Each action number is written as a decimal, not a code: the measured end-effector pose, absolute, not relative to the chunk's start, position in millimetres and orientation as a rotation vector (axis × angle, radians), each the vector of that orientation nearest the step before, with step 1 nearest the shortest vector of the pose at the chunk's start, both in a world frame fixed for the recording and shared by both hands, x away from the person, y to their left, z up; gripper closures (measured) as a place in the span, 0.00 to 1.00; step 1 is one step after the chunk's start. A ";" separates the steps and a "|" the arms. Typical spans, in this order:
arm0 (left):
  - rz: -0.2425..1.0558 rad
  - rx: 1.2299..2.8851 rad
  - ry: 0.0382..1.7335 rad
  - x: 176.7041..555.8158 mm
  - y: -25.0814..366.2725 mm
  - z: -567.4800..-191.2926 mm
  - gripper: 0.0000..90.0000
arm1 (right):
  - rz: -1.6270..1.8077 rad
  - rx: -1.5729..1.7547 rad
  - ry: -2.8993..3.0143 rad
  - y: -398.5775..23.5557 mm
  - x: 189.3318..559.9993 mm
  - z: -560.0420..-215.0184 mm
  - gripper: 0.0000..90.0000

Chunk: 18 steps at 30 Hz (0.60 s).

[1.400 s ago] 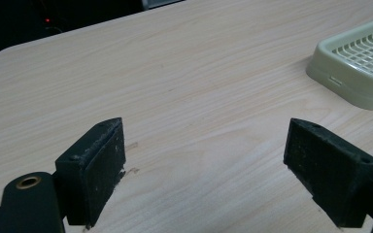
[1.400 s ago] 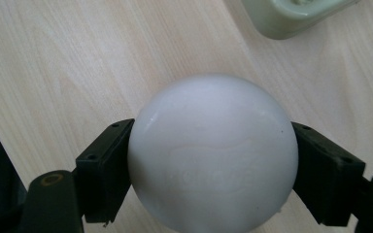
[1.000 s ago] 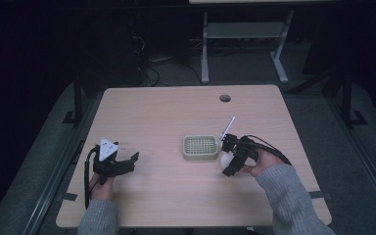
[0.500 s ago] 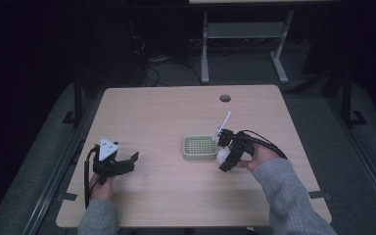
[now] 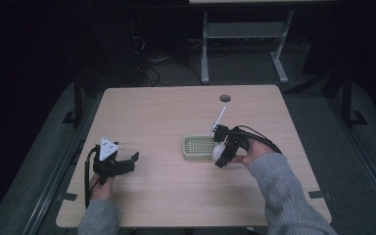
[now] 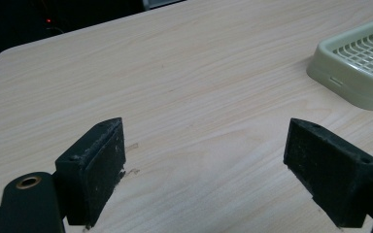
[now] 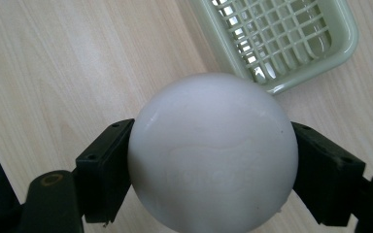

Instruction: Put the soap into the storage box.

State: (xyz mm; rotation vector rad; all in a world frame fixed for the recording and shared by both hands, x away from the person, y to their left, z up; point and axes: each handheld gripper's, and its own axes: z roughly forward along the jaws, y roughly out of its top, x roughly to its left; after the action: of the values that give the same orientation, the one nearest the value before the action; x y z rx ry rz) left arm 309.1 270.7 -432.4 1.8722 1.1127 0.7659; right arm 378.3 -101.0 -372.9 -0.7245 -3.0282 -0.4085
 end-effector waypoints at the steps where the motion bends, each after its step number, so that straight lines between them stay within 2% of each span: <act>1: 0.765 1.872 1.112 309.0 270.7 -432.3 0.16 | -0.410 -0.726 -3.027 -100.1 378.6 -372.3 0.24; 18: 0.766 1.875 1.104 309.3 269.1 -432.5 0.16 | -0.416 -0.693 -3.046 -84.7 391.4 -361.0 0.24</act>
State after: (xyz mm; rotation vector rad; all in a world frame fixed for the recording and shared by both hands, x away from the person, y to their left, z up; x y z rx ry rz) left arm 309.3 269.1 -432.5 1.8752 1.1045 0.7659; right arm 391.4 -84.7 -361.0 -0.6929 -3.0458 -0.4161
